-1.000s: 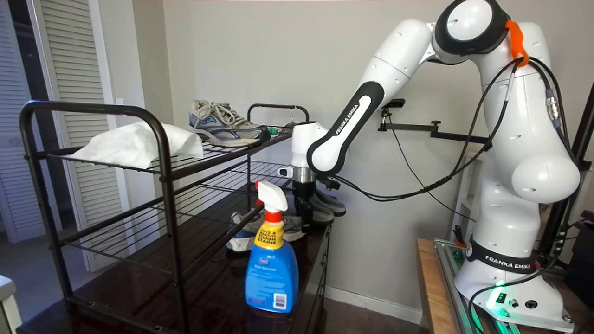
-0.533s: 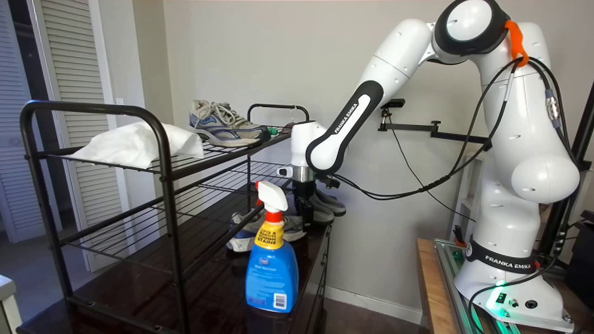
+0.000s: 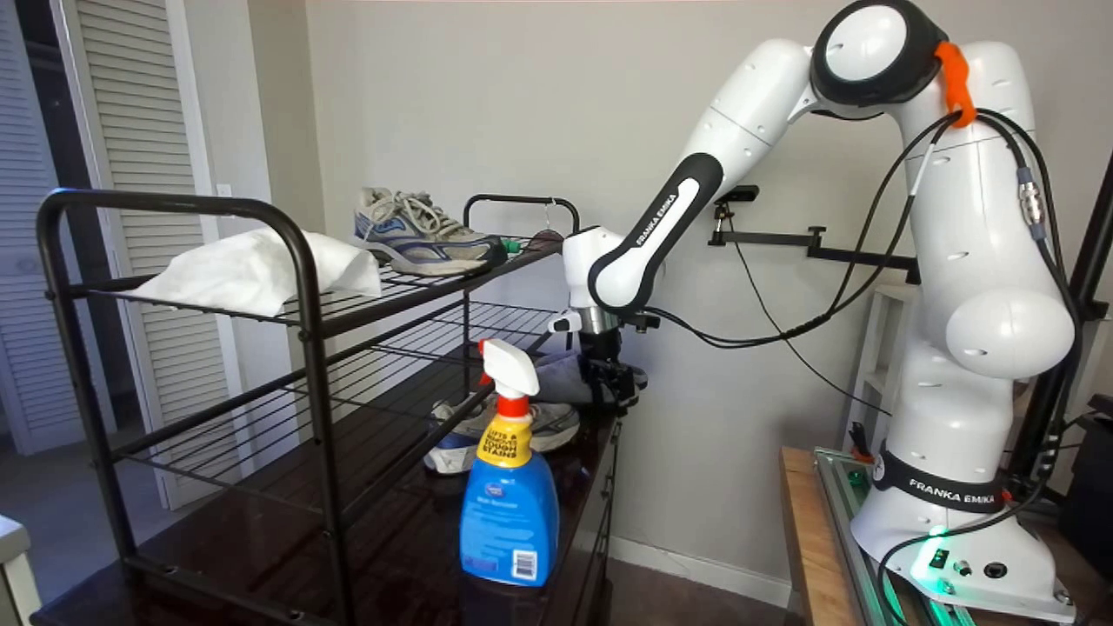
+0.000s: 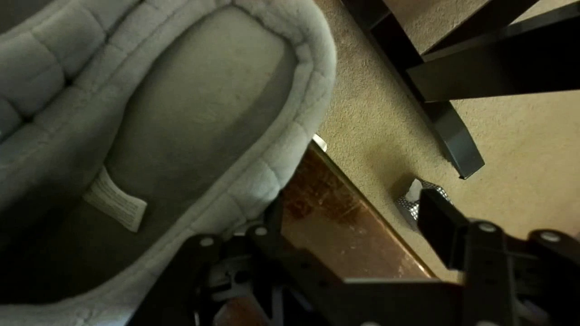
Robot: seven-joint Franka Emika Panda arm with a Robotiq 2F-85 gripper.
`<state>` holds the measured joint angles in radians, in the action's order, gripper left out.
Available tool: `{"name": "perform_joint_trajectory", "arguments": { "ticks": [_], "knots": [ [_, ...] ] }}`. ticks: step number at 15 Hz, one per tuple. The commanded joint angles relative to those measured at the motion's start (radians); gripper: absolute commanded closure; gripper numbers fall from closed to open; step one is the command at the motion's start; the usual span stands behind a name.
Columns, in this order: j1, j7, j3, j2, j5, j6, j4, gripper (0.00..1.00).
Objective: Place the left sneaker next to the right one
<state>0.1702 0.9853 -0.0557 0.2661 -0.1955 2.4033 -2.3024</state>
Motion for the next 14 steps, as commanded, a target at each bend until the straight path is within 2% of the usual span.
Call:
{"name": "perform_joint_trajectory", "arguments": {
  "ticks": [1,6,7,8,9,11,14],
  "knots": [
    [0.013,0.103,0.005,-0.04,0.003,-0.019,-0.026,0.48],
    [0.011,0.166,0.034,-0.065,0.113,-0.036,-0.033,0.48],
    [0.006,0.152,0.036,-0.068,0.129,-0.039,-0.03,0.16],
    [0.004,0.152,0.042,-0.074,0.155,-0.05,-0.028,0.05],
    [-0.002,0.135,0.024,-0.038,0.108,-0.026,-0.008,0.17],
    [-0.005,0.135,0.03,-0.047,0.129,-0.033,-0.008,0.05],
    [-0.008,0.125,0.03,-0.07,0.127,-0.004,-0.031,0.0]
  ]
}}
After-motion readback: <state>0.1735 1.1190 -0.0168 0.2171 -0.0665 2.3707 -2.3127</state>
